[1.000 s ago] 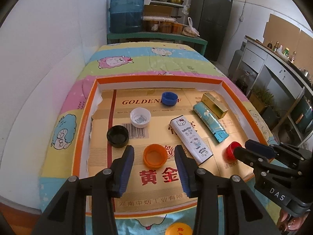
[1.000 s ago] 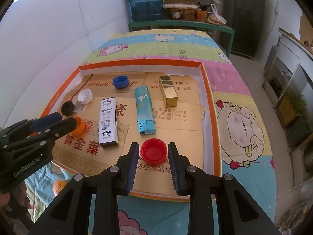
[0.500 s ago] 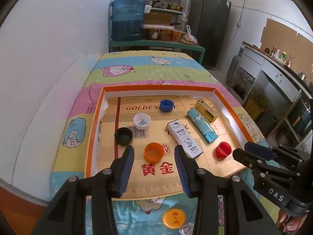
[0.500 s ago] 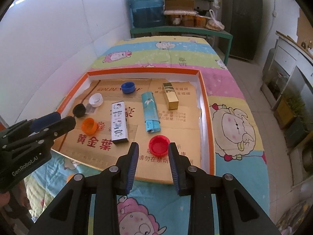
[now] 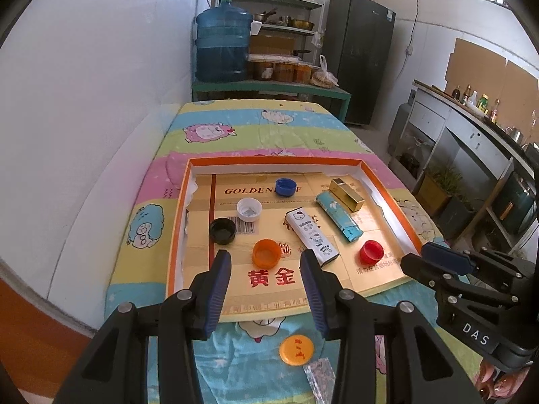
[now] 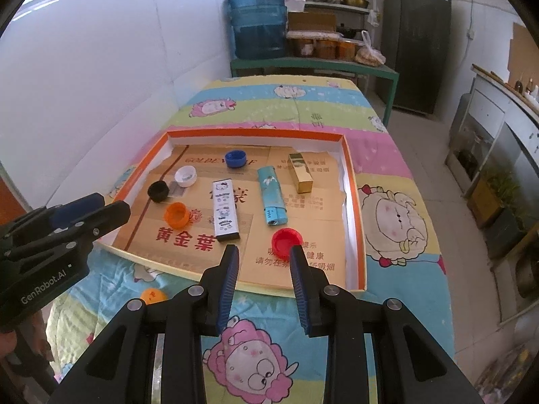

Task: Organize rigid objects
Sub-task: 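Withdraw both open tools from the box toward the items on the quilt, then grasp the clear plastic tube with the right tool while the left tool grasps the printed orange cap, then carry the printed orange cap and clear tube with both tools down into the box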

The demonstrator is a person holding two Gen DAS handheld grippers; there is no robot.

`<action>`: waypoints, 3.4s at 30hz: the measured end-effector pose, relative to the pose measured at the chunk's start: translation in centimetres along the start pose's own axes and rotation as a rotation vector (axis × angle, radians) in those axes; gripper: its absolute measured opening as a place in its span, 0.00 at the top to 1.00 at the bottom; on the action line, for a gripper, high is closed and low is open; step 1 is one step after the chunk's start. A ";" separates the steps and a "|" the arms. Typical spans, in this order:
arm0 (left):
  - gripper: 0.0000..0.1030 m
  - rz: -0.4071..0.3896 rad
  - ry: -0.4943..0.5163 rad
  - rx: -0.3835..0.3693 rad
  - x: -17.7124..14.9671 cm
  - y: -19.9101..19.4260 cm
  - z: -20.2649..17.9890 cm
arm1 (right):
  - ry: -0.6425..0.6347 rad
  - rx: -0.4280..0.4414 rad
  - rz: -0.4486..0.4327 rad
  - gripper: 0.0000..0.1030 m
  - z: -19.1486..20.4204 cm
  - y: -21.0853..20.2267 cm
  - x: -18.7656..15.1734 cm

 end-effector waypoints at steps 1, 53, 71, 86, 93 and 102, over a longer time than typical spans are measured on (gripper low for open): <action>0.58 -0.001 0.000 0.000 0.0 -0.2 0.0 | -0.001 0.000 -0.001 0.69 0.1 -0.2 0.0; 0.59 -0.053 -0.052 0.041 -6.8 -9.3 3.1 | -0.009 0.044 0.070 0.52 7.6 -4.5 -7.3; 0.59 0.002 -0.030 -0.004 -7.5 -7.2 2.3 | -0.058 0.033 0.107 0.80 8.7 -1.4 -9.0; 0.59 0.114 0.076 -0.052 -8.7 0.4 -3.4 | 0.079 -0.103 0.047 0.80 0.1 -4.0 -8.3; 0.70 0.127 0.073 -0.025 -9.2 1.4 -3.0 | 0.097 -0.091 0.040 0.81 -0.5 -4.2 -8.5; 0.70 0.100 0.042 -0.041 -8.6 0.4 -2.4 | 0.102 -0.081 0.036 0.81 -0.5 -3.9 -8.4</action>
Point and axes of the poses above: each gripper's, at about its wrist camera, not at the fingertips, and y roughly the way its jaws point, z to its left, x to its top, the point moved 3 cm from there along y, roughly the way its jaws point, and after that the axes turned 13 degrees about -z, right-handed, at the moved point
